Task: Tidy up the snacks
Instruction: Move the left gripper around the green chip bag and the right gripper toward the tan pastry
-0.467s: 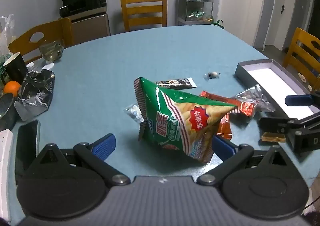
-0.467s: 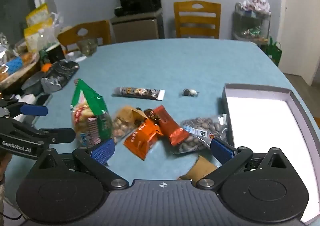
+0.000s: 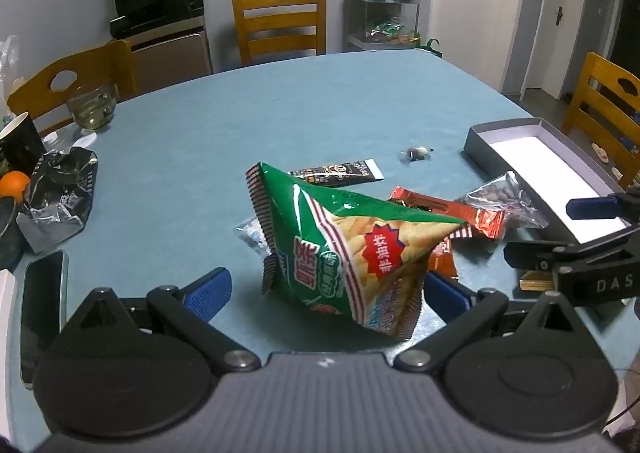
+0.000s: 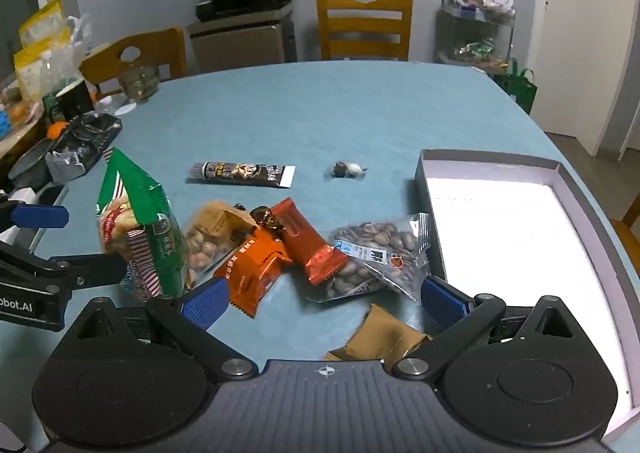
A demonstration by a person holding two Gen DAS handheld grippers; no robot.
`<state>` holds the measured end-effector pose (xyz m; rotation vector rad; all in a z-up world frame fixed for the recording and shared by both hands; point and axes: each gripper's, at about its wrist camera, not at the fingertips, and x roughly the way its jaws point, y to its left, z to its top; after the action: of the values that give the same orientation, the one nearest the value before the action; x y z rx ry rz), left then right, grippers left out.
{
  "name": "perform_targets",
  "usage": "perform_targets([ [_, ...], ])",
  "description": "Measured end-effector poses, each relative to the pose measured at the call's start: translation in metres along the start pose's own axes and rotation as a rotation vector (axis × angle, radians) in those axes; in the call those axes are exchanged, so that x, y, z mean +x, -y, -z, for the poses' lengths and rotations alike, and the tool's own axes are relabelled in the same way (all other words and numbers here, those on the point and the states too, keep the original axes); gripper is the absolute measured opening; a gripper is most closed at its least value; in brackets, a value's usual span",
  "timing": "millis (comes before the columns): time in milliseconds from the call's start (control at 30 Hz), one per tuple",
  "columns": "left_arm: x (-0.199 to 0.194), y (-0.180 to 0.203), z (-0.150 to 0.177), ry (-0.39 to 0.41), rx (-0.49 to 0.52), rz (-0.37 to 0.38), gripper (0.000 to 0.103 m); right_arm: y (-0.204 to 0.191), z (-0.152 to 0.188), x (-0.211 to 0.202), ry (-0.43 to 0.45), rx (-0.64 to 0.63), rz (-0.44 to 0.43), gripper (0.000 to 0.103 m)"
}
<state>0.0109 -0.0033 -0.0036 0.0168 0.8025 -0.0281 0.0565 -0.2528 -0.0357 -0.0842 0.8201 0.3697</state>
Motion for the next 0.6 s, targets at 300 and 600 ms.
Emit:
perform_targets([
  [300, 0.0016, 0.0037, 0.0026, 0.003, 0.000, 0.016, 0.103, -0.0055, 0.0022, 0.0018, 0.093, -0.012, -0.037, 0.103],
  [600, 0.0048, 0.0038, 0.0055, -0.006, -0.008, 0.025, 0.103, -0.0054, 0.0043, 0.0034, 0.085, -0.005, -0.048, 0.103],
])
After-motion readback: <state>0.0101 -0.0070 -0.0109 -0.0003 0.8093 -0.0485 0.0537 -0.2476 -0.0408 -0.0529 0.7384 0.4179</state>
